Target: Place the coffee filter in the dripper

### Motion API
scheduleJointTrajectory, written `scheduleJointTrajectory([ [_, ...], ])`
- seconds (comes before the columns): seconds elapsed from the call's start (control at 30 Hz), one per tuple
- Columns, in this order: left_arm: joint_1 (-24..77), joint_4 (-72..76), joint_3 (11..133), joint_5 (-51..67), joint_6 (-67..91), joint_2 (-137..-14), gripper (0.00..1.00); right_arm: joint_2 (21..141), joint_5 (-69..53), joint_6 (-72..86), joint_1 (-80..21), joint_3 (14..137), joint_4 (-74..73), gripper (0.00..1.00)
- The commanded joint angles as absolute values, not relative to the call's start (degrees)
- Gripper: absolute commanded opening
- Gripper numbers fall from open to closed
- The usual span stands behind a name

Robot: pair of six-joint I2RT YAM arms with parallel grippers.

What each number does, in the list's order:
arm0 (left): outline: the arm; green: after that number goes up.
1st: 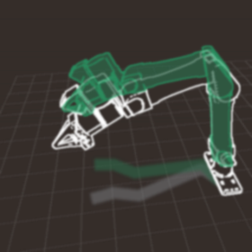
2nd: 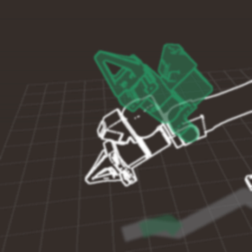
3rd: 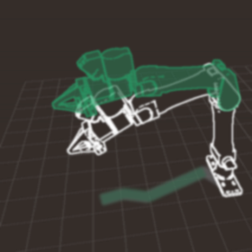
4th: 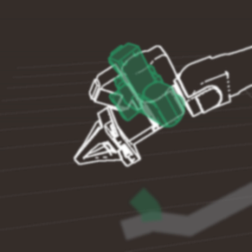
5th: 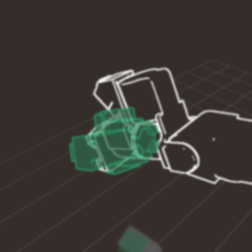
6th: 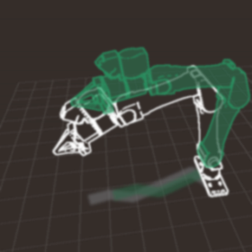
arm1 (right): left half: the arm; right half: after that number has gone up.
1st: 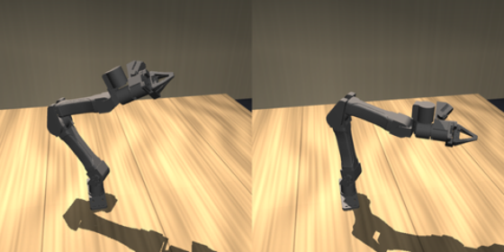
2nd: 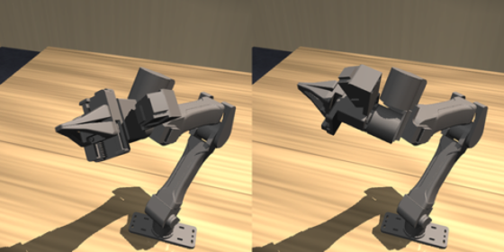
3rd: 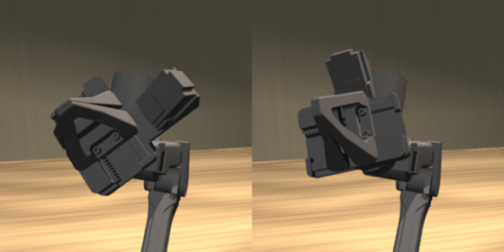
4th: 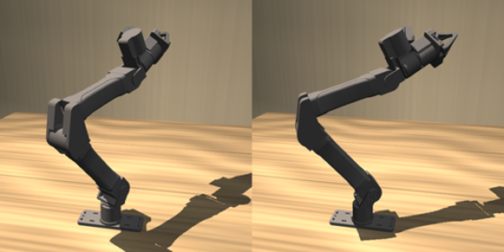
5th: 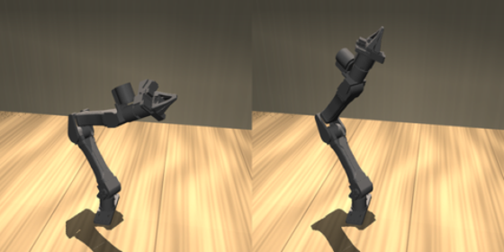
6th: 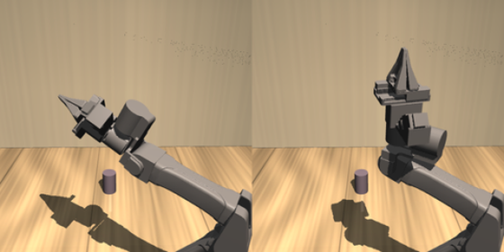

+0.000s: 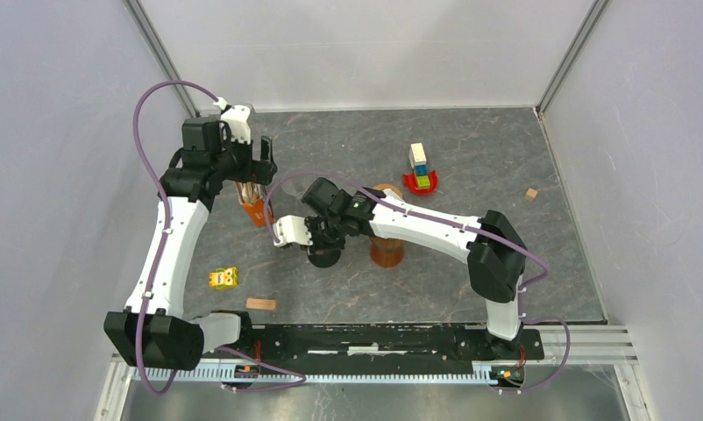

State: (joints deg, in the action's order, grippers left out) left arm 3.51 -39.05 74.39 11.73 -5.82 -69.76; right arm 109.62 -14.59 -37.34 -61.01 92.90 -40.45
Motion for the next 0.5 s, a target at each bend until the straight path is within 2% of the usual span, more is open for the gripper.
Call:
scheduleJointTrajectory([
  [0.0, 3.28, -37.11, 73.31, 13.95, -7.3, -67.83, 1.0, 109.12, -15.26, -36.94, -61.17, 92.64, -37.92, 0.18],
  [0.23, 3.28, -37.09, 73.28, 14.07, -7.34, -67.53, 1.0, 108.12, -14.08, -36.74, -61.11, 94.99, -39.13, 0.25],
  [0.3, 3.25, -37.0, 73.35, 13.84, -7.32, -67.43, 1.0, 106.94, -13.19, -36.7, -61.08, 96.5, -39.61, 0.31],
  [0.4, 3.25, -36.91, 73.63, 13.34, -7.16, -67.65, 1.0, 104.57, -12.07, -36.51, -60.91, 99.45, -40.87, 0.46],
  [0.47, 3.3, -36.91, 74.0, 12.64, -6.72, -67.85, 1.0, 102.58, -11.2, -36.18, -60.45, 100.93, -41.16, 0.52],
])
